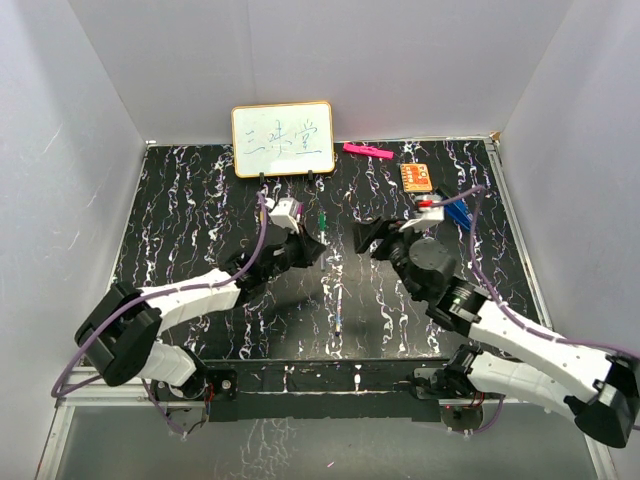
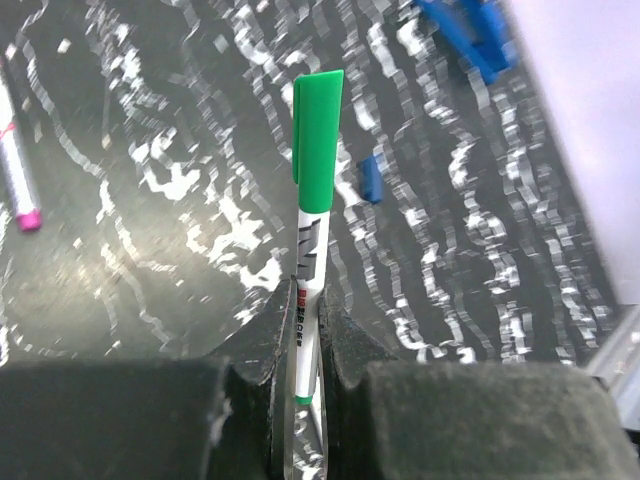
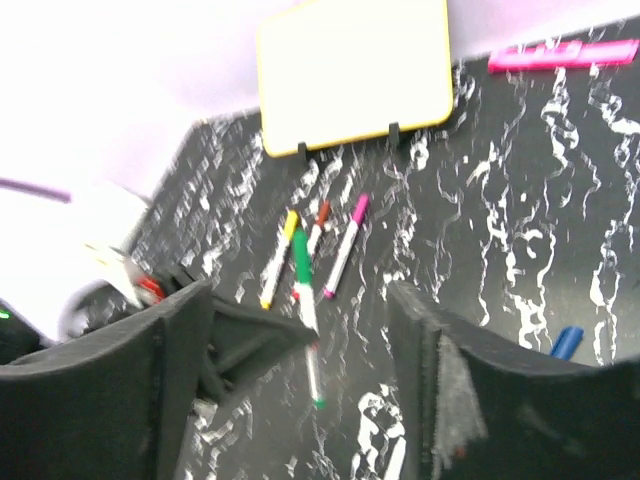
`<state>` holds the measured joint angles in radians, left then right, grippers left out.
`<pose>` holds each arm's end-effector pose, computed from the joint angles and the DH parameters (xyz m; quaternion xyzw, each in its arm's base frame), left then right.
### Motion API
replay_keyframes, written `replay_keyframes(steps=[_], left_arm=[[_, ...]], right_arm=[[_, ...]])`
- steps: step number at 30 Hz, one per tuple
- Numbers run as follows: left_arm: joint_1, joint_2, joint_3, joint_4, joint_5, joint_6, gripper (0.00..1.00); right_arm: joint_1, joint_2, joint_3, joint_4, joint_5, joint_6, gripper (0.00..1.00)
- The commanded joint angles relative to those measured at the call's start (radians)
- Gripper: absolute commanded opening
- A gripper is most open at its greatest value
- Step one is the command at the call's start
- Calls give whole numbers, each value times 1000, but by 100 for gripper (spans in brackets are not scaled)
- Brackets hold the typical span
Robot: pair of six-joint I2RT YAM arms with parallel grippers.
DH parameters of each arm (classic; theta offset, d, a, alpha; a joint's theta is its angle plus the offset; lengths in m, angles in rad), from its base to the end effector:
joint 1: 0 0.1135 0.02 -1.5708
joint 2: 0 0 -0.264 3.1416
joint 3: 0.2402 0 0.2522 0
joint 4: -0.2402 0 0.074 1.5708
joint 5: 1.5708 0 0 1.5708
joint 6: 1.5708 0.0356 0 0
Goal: Insert the pens into the pen caps
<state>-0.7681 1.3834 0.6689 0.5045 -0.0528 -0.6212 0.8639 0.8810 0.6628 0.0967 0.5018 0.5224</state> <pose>0.2187 -0.2087 0.2349 0.0405 0.7762 -0.3868 0.4963 0.1485 0.1475 0.3099 0.0389 0.7427 0.2673 0.6127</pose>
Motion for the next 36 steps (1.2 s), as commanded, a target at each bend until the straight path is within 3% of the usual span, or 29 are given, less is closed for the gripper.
replay_keyframes(steps=[1,6,12,21,33,36], left_arm=[[-2,76,90,-192,-112,27,0],[6,240,291,-386,-194,99,0],[40,390,476,-503,-240,144,0],[108,613,723,-669,-247,179,0],[145,743,838,-745,-250,168,0],[147,747,838,-754,-254,163,11]], right_arm=[[1,-78,74,-52,142,-5,73],[1,-8,139,-278,241,56,80],[1,54,138,-426,252,135,83],[-3,53,80,-486,263,229,86],[-5,72,54,-494,224,246,86],[-4,88,54,-493,217,243,86]])
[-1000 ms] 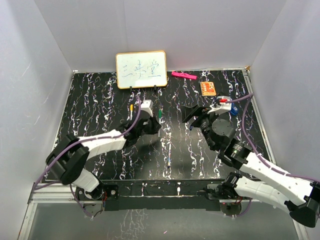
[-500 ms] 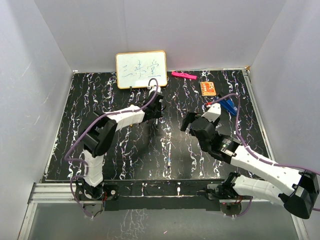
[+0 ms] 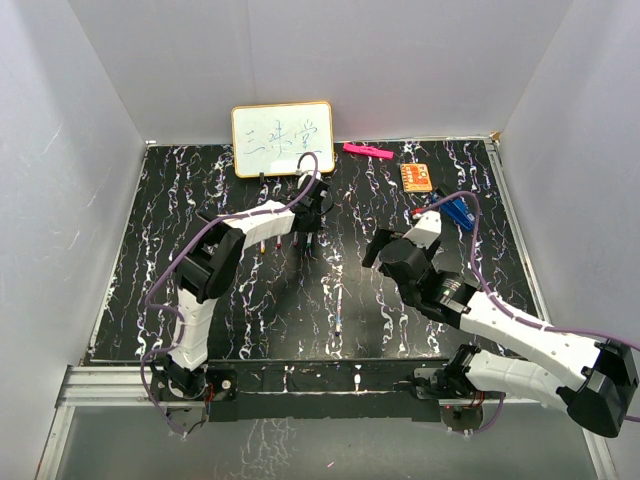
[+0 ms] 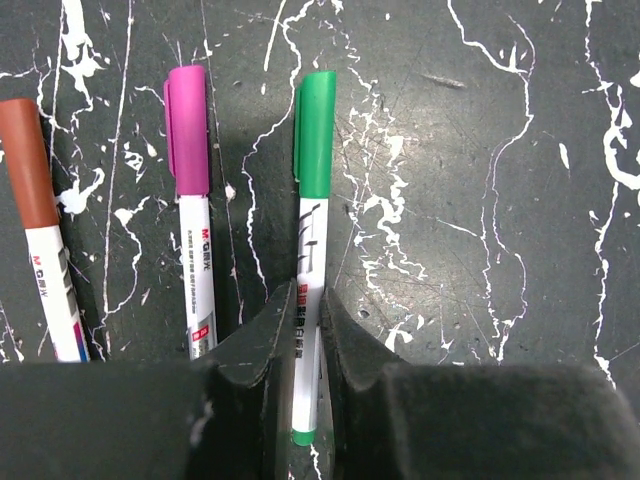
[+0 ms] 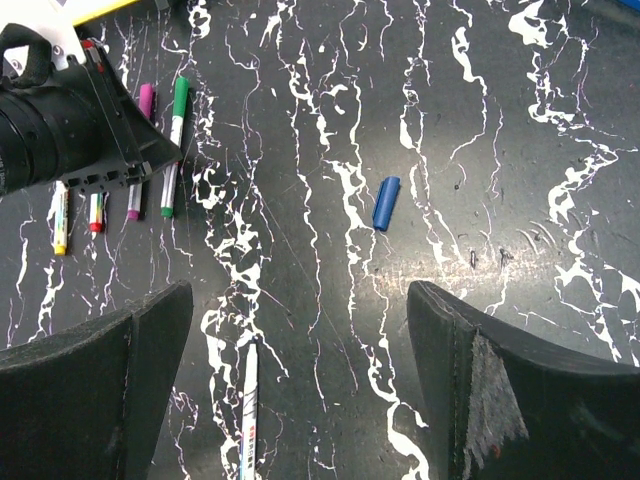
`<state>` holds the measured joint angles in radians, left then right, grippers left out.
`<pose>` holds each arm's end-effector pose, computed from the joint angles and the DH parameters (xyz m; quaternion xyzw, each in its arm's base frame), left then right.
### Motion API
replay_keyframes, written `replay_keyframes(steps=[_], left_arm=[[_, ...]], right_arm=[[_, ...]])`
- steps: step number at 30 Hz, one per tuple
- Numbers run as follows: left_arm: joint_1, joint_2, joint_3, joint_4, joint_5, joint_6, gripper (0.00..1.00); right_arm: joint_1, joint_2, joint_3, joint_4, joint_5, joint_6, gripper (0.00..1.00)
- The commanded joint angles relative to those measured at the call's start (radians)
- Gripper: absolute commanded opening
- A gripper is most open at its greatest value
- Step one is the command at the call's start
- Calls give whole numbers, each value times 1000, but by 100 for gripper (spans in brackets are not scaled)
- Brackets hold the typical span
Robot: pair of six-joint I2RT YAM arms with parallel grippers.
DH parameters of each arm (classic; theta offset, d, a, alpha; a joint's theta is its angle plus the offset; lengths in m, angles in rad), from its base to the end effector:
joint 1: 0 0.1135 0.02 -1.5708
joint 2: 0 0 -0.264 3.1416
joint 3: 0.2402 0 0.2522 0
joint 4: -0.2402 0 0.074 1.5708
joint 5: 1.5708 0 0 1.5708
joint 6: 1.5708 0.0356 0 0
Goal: Insert the pens into the pen caps
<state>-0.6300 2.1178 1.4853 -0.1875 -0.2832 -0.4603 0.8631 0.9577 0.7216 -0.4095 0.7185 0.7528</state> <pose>0.3809 -0.2654 0.1635 0.0265 0.9221 -0.0760 0.3784 0.1483 0.1373 0.2698 0.1105 0.8451 0.0846 0.5161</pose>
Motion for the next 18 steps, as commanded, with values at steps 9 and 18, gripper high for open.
replay_keyframes(steps=[9,18], left_arm=[[9,-25,7,-55,-37,14,33],[0,-175,-41,-18,64,27,34]], right_arm=[[-4,48,-1,28,-7,14,86],[-5,44,-5,30,16,14,86]])
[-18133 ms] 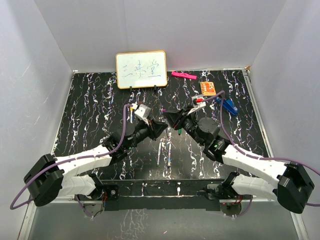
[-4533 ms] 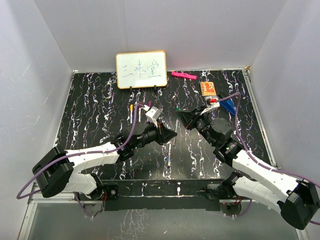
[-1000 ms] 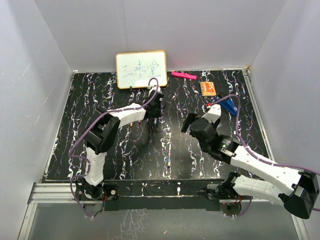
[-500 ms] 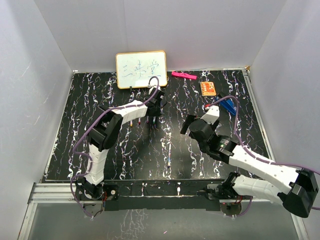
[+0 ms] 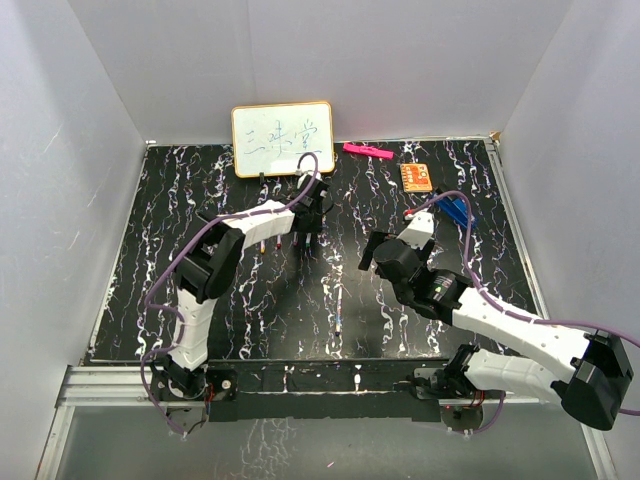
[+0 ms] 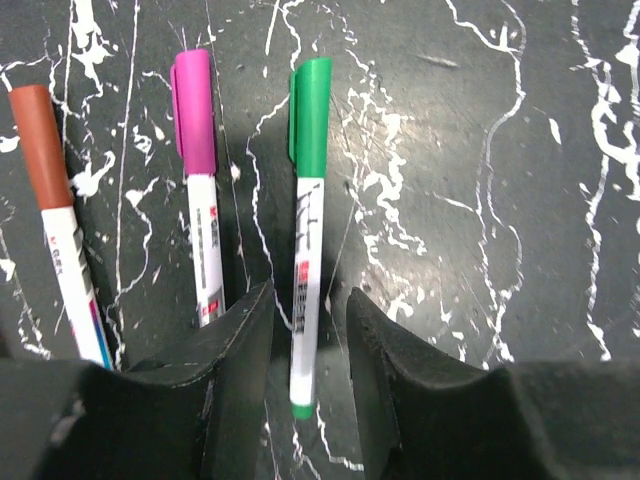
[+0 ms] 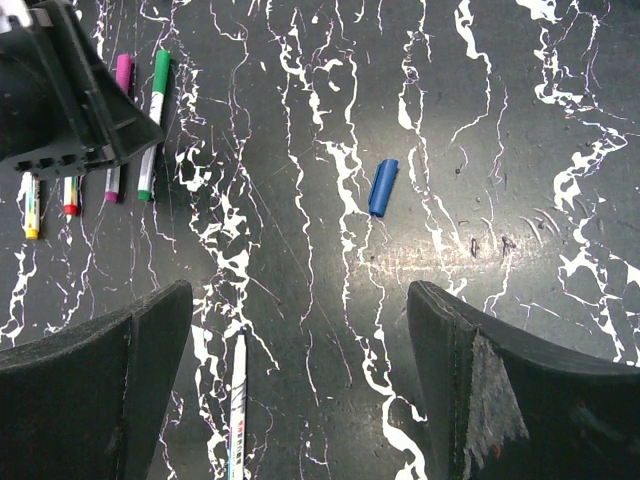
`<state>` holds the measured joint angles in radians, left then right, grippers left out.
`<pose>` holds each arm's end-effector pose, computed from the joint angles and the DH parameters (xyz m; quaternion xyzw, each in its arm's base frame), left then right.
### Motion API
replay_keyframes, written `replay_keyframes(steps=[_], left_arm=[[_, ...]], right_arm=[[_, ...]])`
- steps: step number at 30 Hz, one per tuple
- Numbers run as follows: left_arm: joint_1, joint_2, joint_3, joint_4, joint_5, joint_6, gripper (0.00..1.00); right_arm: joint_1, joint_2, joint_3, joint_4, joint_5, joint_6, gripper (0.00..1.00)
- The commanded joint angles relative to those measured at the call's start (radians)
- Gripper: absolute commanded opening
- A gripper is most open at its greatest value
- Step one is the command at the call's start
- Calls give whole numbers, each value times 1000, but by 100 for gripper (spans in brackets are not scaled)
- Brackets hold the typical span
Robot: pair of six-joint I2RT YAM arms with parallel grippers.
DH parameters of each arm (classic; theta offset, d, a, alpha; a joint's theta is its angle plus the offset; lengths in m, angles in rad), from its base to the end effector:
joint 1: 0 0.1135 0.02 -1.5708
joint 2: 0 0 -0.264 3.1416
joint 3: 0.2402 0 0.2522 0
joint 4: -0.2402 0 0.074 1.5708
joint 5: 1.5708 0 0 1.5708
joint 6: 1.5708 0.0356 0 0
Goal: Insert the pens into the pen caps
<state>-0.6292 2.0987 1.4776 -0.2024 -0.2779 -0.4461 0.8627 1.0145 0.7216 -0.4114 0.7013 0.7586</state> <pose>0.3782 -0.2632 0.1684 0.0340 0.9228 -0.0744 0.3765 0.1537 0.1442 0.2589 0.0997 0.8587 0.0709 0.4976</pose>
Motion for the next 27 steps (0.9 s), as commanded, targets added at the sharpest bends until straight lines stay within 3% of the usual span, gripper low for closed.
replay_keyframes(steps=[1,13,20,27], left_arm=[[-7,-181,-50,-1,67,14,35],[-225,-414,-287,-75,68,-29,35],[-383,-455,-345,-155,10,-86,39],[-493,-395,-303,-252,-67,-131,42]], right_arm=[[-4,-14,-3,32,45,7,86],[-60,19,57,-5,163,-19,92],[-358,107,59,9,-78,-69,93],[-399,128,38,54,-138,-93,93]])
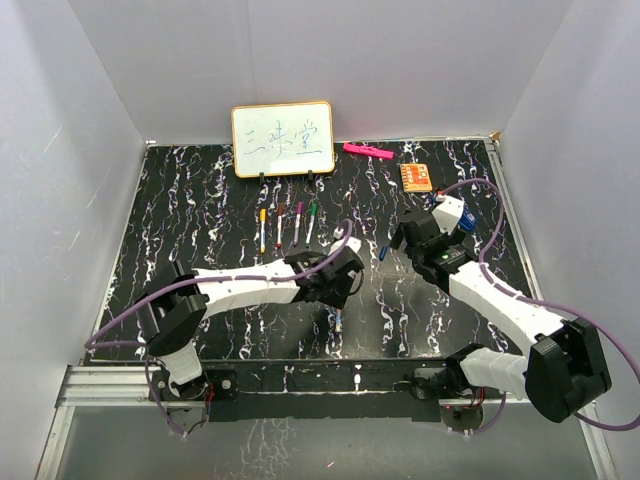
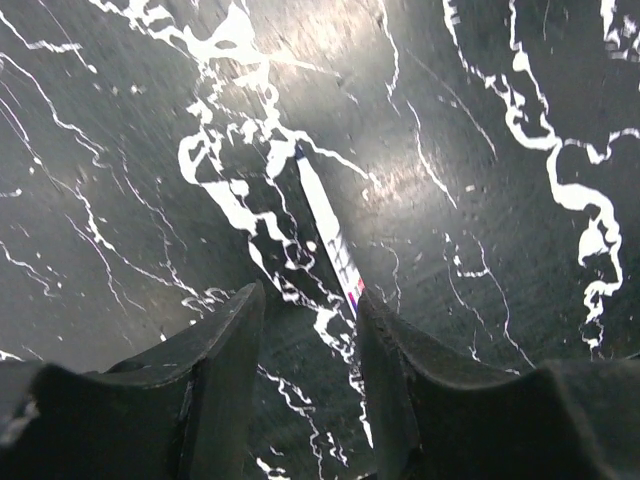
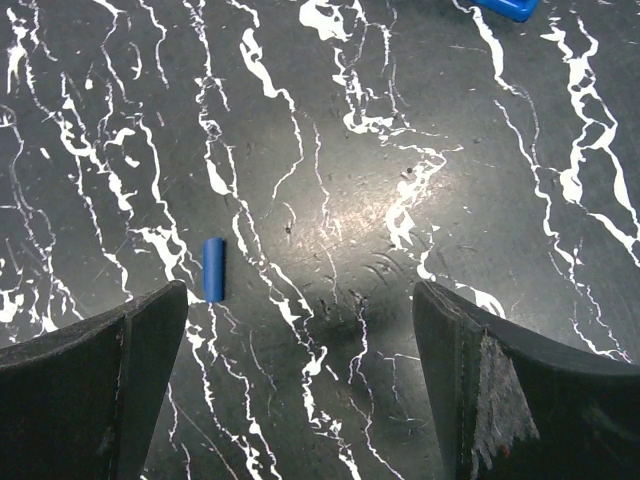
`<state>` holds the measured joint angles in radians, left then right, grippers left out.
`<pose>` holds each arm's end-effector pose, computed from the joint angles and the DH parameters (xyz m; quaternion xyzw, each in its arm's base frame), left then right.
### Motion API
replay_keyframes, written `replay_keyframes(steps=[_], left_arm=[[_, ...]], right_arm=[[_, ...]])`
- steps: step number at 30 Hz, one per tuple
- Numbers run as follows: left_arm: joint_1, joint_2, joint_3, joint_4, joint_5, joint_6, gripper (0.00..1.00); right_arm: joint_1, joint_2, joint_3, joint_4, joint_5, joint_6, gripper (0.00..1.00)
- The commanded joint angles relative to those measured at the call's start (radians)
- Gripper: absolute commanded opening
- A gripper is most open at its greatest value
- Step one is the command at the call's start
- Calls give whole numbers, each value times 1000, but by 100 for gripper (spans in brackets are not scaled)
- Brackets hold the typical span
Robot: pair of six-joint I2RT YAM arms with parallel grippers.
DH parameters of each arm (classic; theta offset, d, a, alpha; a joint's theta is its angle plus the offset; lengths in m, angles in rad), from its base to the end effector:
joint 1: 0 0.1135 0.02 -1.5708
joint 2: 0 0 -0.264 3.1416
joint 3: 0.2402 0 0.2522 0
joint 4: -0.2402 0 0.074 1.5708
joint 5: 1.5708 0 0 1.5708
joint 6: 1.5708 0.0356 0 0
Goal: Insert the pens into the pen caps
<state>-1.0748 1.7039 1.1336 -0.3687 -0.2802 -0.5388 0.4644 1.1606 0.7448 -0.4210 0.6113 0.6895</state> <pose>0.1788 -0.3098 0.2061 0.2074 0.9191 -0.1303 0.3087 0.2167 0.0857 0.2349 0.2073 0.8724 -0.0488 0.4400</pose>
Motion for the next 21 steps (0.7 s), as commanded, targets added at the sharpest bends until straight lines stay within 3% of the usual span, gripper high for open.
replay_keyframes(steps=[1,21], left_arm=[[-56,12,43,-90,-65,-45,42],[-82,151,133,-181,24,-121,46]], right_arm=[[-1,-23,10,68,-49,-23,93],[-8,-29,-51,122,-105,-15,93]])
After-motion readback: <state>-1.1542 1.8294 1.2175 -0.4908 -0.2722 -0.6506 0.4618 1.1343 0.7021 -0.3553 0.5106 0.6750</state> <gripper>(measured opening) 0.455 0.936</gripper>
